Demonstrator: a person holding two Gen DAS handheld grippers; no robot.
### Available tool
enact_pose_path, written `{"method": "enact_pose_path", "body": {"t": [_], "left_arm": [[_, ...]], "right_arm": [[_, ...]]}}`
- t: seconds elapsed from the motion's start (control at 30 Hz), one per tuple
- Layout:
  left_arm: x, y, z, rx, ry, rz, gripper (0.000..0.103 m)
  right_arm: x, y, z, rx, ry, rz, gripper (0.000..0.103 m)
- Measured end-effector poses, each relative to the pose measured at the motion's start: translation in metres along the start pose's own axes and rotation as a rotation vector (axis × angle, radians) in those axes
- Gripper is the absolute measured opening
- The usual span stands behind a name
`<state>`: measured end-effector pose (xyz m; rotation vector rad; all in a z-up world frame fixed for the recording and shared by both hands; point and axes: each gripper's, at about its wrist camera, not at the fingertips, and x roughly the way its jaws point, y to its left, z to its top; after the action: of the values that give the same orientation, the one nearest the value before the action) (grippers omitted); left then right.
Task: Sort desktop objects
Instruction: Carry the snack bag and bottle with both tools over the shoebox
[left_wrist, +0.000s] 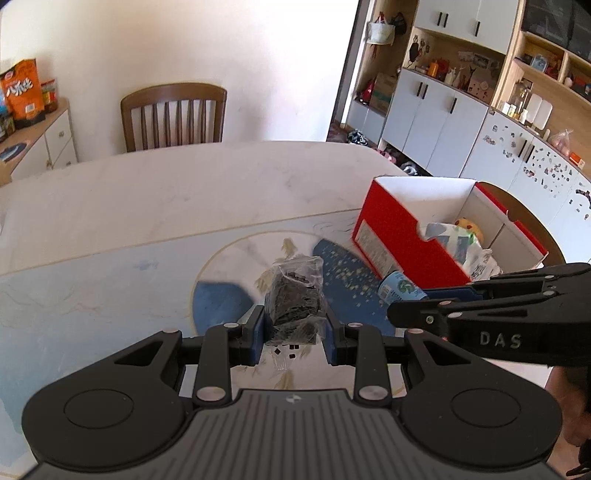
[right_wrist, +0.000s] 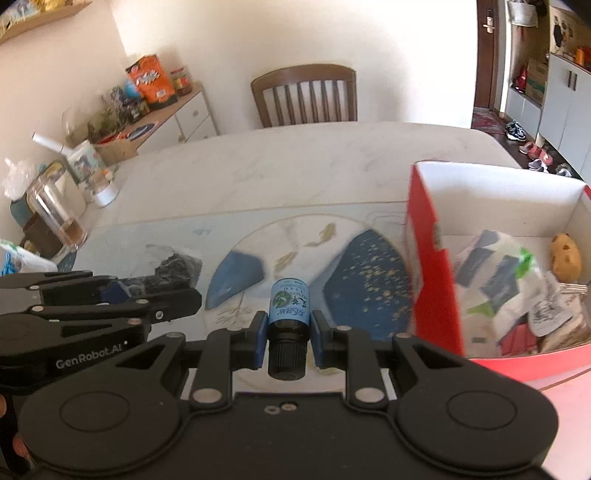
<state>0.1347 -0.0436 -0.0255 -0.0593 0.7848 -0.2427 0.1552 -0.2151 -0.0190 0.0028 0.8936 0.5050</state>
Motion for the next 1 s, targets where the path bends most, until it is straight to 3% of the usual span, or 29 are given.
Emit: {"method": "enact_pose_path", "body": {"t": [0.37,1.0], "left_arm": [[0.018,-0.051,0.017,0.029,-0.005,-0.009,0.03],[0.065,-0.161,0.051,0.139,0.007,-0.086,0.03]], "right_arm": [[-0.025,-0.059,0.01,0.038,-0.052,-0.002,0.023],[-0.06,-0.168,0.006,0.116,-0.092,-0.107,0.023]]}}
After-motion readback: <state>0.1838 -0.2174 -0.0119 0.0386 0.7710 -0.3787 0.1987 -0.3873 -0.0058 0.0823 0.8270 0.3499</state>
